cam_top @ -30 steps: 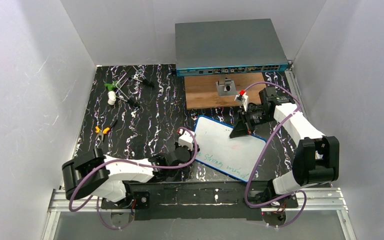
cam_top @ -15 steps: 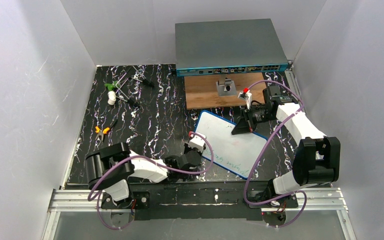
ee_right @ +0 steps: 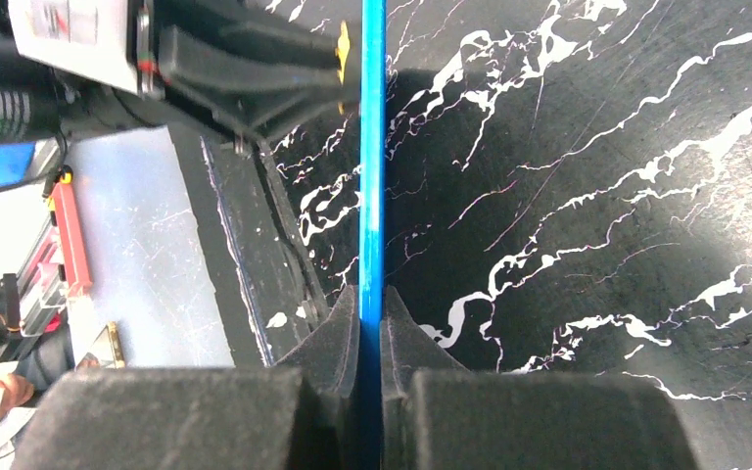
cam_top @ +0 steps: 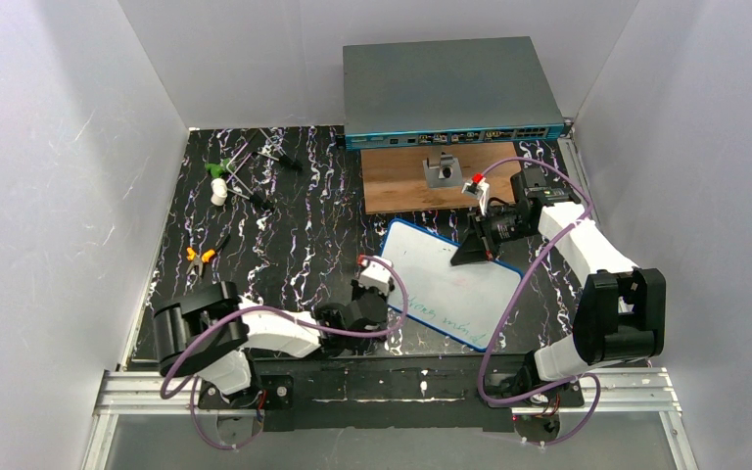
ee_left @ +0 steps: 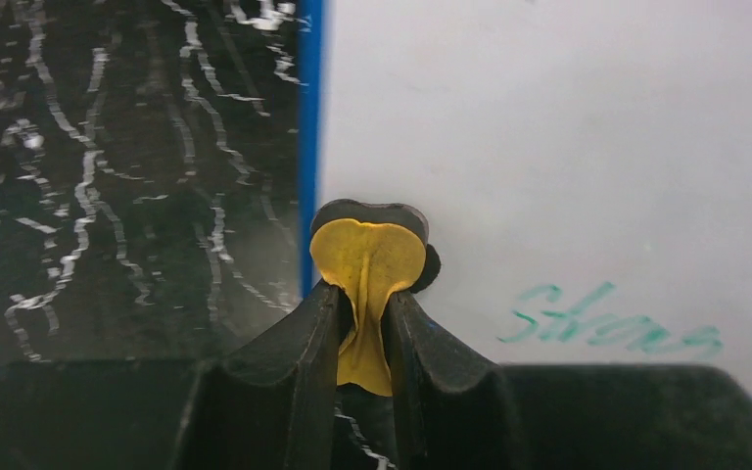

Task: Erase the whiteboard
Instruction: Erase the whiteboard at the center of the board.

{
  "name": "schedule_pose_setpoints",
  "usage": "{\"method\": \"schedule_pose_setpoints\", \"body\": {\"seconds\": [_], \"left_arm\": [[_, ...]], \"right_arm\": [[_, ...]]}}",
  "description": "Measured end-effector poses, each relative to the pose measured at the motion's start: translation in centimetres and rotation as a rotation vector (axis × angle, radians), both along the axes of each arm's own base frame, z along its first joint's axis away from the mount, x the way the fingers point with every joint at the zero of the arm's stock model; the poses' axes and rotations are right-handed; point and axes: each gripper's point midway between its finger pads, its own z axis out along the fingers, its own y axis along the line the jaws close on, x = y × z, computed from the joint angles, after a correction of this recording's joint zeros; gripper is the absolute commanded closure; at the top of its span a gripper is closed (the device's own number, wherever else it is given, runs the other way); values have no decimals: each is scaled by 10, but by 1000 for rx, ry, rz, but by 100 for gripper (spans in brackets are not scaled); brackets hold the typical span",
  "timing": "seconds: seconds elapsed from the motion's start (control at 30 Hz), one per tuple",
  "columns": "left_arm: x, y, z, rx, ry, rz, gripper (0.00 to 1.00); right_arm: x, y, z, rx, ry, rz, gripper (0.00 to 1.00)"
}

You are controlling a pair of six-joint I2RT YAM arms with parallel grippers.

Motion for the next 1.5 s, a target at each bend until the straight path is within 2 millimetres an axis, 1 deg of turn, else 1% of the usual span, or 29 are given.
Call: {"method": "schedule_pose_setpoints", "body": {"seconds": [0.1,0.17,0.23,0.33,0.6,0.7,0.8,0.9,0.97,1.07,1.17,1.3,1.43,1.5], "left_arm": [[10,18,4,-29,15,68,100],[13,23,3,-37,26,88,100],[13,23,1,-40,36,83,100],[10,16,-2,-36,48,37,100],[-4,-16,-15,12,51,-120,100],[-4,-16,-15,10,51,-110,100],[0,-6,-15,-34,78,-54,100],[6,19,-15,-61,118,31,100],[9,29,-16,-70,138,69,100],[10,33,-18,-76,158,89,100],[8,29,-18,-76,170,69,100],[5,20,-22,-60,181,-4,100],[-3,-2,-26,-51,192,-123,100],[-8,-17,-26,-48,197,-184,100]], "right_arm": [[-1,0,0,-1,6,1,99],[-1,0,0,-1,6,1,99],[-1,0,0,-2,7,0,99],[-1,0,0,-3,9,-3,99],[5,-6,-1,-5,-1,-26,99],[6,-6,-1,-4,-6,-26,99],[5,-5,0,-3,-6,-22,99],[2,-2,0,-2,-5,-8,99],[2,-1,0,-2,-5,-6,99],[2,-1,0,-2,-3,-6,99],[2,-2,0,-3,-2,-7,99],[3,-3,0,-5,5,-19,99],[6,-6,-1,-5,0,-30,99],[7,-7,0,-5,-4,-35,99]]}}
